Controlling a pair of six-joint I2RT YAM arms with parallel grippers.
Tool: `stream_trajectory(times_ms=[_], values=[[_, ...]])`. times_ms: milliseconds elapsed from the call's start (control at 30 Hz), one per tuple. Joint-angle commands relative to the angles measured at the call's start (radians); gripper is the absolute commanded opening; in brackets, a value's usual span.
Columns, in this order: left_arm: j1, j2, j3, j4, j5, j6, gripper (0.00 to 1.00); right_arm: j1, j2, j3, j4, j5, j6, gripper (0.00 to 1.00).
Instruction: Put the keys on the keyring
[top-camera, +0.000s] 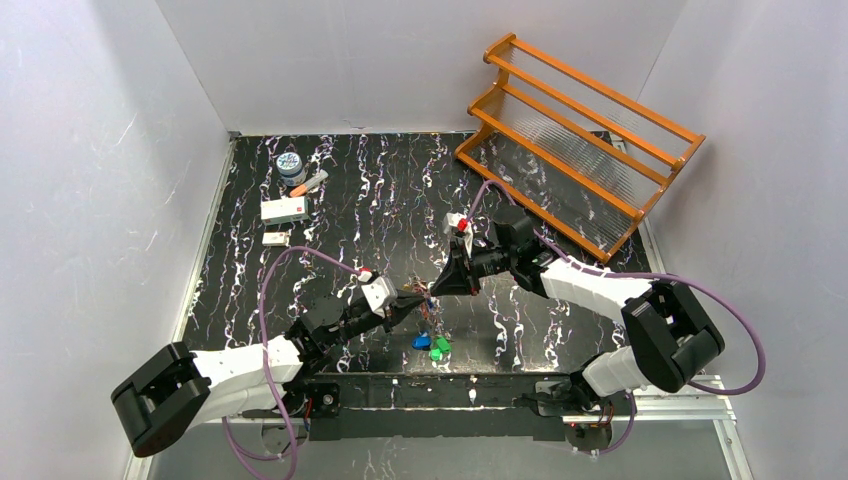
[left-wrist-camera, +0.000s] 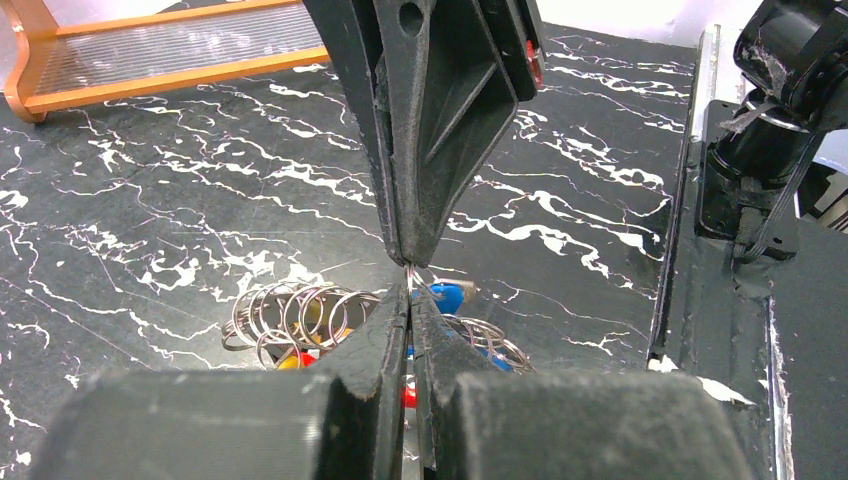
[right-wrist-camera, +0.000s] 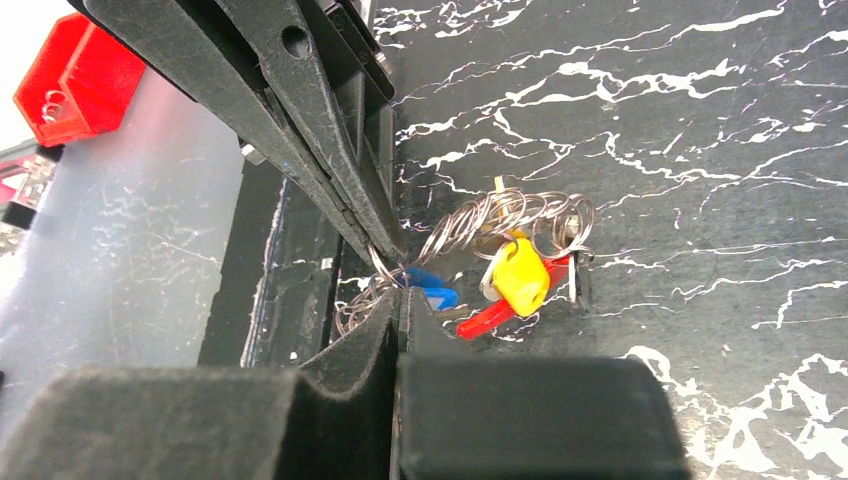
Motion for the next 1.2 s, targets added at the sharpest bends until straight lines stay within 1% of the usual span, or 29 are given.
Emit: stream_trajectory(times_ms=[0,367,633,667,767,833,933,1167], values=[[-0.004,-0.012,0.002,0.073,0.018,-0.008,0.00,0.000,-0.001,-0.009,0.051,-0.032,-0.003,0.01],[-0.004,-0.023,-0.003,0.074,0.016,-0.007,0.00,0.000,-0.037,-0.046,-0.001,-0.016,-0.033,0.01],[-0.004,-0.032,-0.006,0.074,0.010,-0.008,0.00,0.001,-0.058,-0.058,0.013,-0.016,-0.031,0.01],[-0.004,-0.032,-0.006,0.074,0.012,-0.006,0.00,0.000,-0.063,-0.058,0.022,-0.017,-0.029,0.07],[-0.004,-0.031,-0.006,0.074,0.014,-0.008,0.00,0.001,-0.078,-0.067,0.057,-0.017,-0.016,0.29],[-0.004,-0.029,-0.006,0.075,0.014,-0.008,0.00,0.000,-0.076,-0.073,0.079,-0.017,-0.003,0.38],[-0.004,-0.029,-0.003,0.075,0.013,-0.007,0.00,0.000,-0.059,-0.065,0.084,-0.025,0.018,0.41],[-0.004,-0.022,0.002,0.075,0.016,-0.003,0.00,0.006,-0.023,-0.028,0.089,-0.029,0.031,0.41]])
